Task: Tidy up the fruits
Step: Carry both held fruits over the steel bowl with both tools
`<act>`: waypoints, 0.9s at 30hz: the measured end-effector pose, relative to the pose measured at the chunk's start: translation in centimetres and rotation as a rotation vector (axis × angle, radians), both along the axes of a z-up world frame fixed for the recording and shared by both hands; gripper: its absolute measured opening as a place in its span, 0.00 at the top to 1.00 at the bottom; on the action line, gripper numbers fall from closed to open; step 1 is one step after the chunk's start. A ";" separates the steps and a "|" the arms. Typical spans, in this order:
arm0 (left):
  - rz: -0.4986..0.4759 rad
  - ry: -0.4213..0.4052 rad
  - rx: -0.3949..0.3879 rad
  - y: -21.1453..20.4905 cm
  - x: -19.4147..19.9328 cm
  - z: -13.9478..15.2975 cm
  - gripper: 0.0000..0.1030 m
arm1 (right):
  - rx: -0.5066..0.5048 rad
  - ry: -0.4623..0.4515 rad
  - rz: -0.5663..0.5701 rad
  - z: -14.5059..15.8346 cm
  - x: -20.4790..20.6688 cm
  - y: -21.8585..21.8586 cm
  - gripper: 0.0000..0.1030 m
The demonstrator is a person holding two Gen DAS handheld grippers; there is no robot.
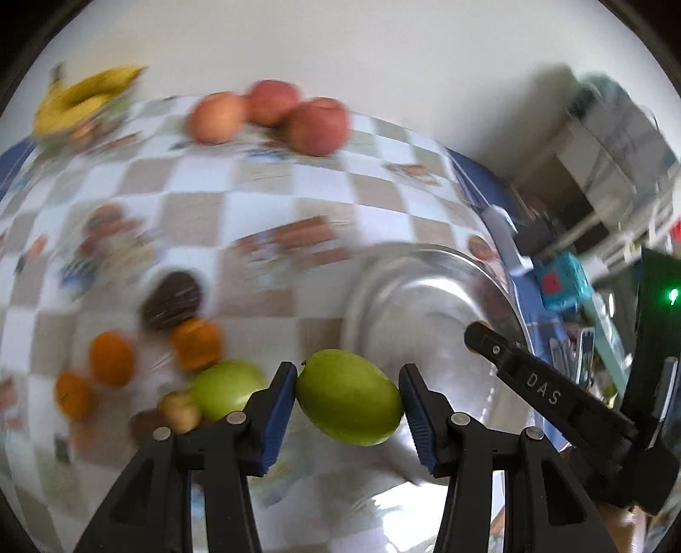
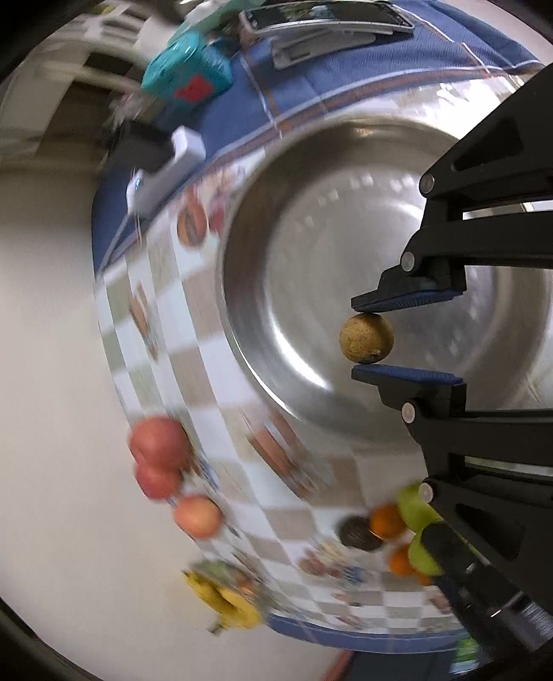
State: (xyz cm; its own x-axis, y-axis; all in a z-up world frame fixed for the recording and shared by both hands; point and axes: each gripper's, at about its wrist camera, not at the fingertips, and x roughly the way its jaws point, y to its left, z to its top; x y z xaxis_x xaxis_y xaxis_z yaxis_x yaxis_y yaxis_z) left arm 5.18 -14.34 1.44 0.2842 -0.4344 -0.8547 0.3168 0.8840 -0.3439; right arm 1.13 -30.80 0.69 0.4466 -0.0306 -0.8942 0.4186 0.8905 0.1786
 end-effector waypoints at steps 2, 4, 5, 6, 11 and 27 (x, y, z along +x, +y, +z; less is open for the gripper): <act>-0.043 -0.020 0.023 -2.3 0.3 -0.5 0.49 | 0.008 -0.004 -0.031 -0.1 0.1 -1.4 0.74; -0.072 -0.026 0.044 -3.8 0.5 -1.2 0.49 | 0.014 -0.008 -0.056 -0.2 0.1 -2.6 0.74; -0.085 -0.027 0.053 -4.6 0.8 -1.7 0.49 | 0.022 -0.009 -0.069 -0.4 0.2 -3.3 0.74; -0.096 -0.027 0.058 -5.2 0.9 -2.0 0.49 | 0.029 -0.010 -0.076 -0.5 0.1 -3.8 0.74; -0.135 -0.032 0.087 -7.3 1.2 -3.5 0.49 | 0.057 0.008 -0.106 -1.6 0.0 -5.2 0.74; -0.098 -0.043 0.126 -6.4 2.3 -5.5 0.49 | 0.085 0.036 -0.077 -3.2 0.9 -4.4 0.74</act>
State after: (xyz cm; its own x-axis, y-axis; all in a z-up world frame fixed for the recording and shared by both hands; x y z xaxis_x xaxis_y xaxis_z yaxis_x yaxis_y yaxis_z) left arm 7.44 -20.78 -4.09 0.2838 -0.3516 -0.8921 0.4155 0.8836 -0.2160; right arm 1.99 -35.19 -2.51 0.4137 0.0133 -0.9103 0.4926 0.8376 0.2362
